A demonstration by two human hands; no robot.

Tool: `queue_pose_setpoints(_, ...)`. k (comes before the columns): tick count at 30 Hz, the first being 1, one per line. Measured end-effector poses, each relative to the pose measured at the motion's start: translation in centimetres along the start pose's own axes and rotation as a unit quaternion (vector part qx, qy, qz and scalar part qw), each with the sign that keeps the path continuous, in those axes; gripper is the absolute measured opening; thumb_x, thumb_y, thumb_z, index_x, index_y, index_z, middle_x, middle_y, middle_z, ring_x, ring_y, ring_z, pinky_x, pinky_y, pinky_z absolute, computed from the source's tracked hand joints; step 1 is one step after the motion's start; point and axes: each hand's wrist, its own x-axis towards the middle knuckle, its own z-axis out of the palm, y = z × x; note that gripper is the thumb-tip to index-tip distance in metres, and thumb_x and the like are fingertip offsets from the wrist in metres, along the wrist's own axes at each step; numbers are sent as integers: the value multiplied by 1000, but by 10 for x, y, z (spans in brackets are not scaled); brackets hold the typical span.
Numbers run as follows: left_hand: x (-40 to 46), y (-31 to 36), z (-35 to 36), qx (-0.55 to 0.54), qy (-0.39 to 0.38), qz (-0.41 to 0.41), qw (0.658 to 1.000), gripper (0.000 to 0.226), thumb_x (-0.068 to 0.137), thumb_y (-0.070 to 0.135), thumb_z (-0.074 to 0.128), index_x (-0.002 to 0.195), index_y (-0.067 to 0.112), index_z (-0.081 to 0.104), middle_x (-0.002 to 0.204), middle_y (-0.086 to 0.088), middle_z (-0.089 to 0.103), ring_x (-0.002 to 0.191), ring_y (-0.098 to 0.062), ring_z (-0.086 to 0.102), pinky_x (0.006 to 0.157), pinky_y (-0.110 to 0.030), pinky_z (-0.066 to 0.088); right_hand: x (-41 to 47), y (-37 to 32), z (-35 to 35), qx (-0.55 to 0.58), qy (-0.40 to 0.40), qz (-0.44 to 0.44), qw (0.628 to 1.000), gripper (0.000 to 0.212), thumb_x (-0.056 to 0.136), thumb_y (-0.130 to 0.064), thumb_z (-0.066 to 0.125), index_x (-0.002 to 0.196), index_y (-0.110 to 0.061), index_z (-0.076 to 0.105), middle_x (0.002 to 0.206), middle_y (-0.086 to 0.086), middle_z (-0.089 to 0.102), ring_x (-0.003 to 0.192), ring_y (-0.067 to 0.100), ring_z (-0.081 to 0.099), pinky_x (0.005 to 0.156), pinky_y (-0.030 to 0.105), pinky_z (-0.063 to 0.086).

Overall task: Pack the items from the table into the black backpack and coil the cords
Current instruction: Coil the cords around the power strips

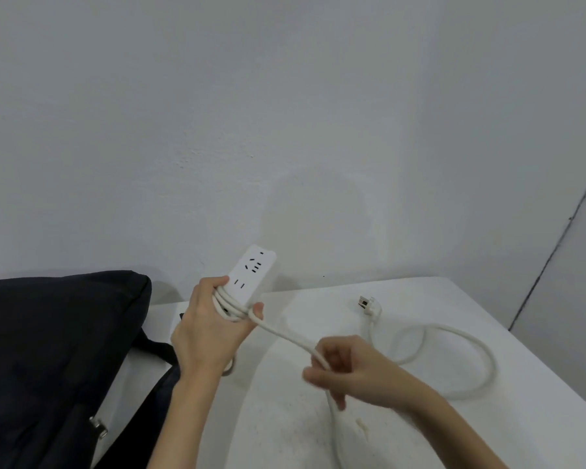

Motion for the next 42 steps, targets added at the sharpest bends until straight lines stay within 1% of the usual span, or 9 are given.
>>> queue_pose_setpoints(5, -2, 3, -3, 20, -126, 63, 990, 68, 61, 45, 78, 119, 42, 43, 112, 19, 51, 92, -12, 58, 70, -32, 45, 13, -24, -42, -165, 275, -168, 932, 19, 72, -51, 65, 74, -32, 67, 65, -7, 63, 54, -2, 48, 55, 17, 36)
queue_pose_setpoints(10, -13, 33, -9, -79, -264, 116, 954, 102, 53, 57, 73, 131, 70, 10, 128, 35, 35, 102, 5, 53, 78, -24, 48, 36, -64, -74, -193, 392, -183, 880, 33, 53, -50, 82, 60, -26, 62, 57, -12, 58, 51, 4, 46, 51, 15, 33)
queue_pose_setpoints(13, -19, 47, -16, -206, -300, 135, 921, 98, 52, 52, 77, 132, 66, 23, 132, 31, 41, 109, -3, 56, 82, -33, 55, 56, -57, -78, -89, 337, -116, 930, 36, 53, -34, 88, 57, -14, 58, 50, -8, 48, 46, 2, 39, 48, 15, 31)
queue_pose_setpoints(18, -19, 54, -22, -349, -270, 164, 882, 50, 55, 39, 78, 103, 38, 65, 129, 14, 55, 121, -7, 52, 93, -19, 46, 65, -16, -37, -16, 210, -34, 977, 14, 83, 9, 59, 77, -3, 57, 55, -6, 46, 48, 0, 43, 48, 17, 38)
queue_pose_setpoints(22, -11, 48, -21, -406, -186, 82, 891, 47, 54, 40, 75, 96, 22, 64, 104, 6, 67, 95, -12, 65, 76, -21, 52, 58, 23, -11, 106, 183, -32, 977, 44, 74, -36, 75, 59, -4, 49, 40, -3, 49, 37, 9, 44, 43, 18, 38)
queue_pose_setpoints(26, -3, 44, -21, -447, -117, -27, 887, 55, 53, 40, 85, 101, 28, 61, 85, 5, 70, 76, -11, 68, 63, -16, 53, 39, 49, -10, 23, 116, 43, 992, 39, 81, -38, 68, 56, -14, 50, 47, -3, 54, 45, 14, 57, 54, 22, 46)
queue_pose_setpoints(30, -2, 26, -11, -339, -15, -48, 940, 41, 59, 43, 76, 97, 35, 62, 92, 11, 68, 85, -9, 67, 68, -19, 54, 27, 40, -23, -272, 179, 82, 942, 26, 82, -43, 65, 65, -32, 50, 55, -8, 55, 50, 2, 51, 62, 27, 44)
queue_pose_setpoints(36, 3, -11, 3, -66, -7, -33, 997, 66, 57, 67, 70, 117, 45, 51, 114, 20, 57, 94, -12, 61, 75, -41, 53, -3, -8, -28, -422, 183, -77, 884, 21, 85, -52, 56, 84, -33, 66, 60, -16, 53, 60, -4, 48, 53, 10, 27)
queue_pose_setpoints(42, -12, -2, 14, -64, -221, 62, 971, 77, 40, 57, 85, 106, 58, 45, 109, 35, 50, 98, 10, 51, 74, -16, 42, 5, -42, -31, -409, 224, -265, 844, 29, 83, -48, 54, 74, -26, 70, 60, -10, 57, 54, 2, 43, 48, 16, 35)
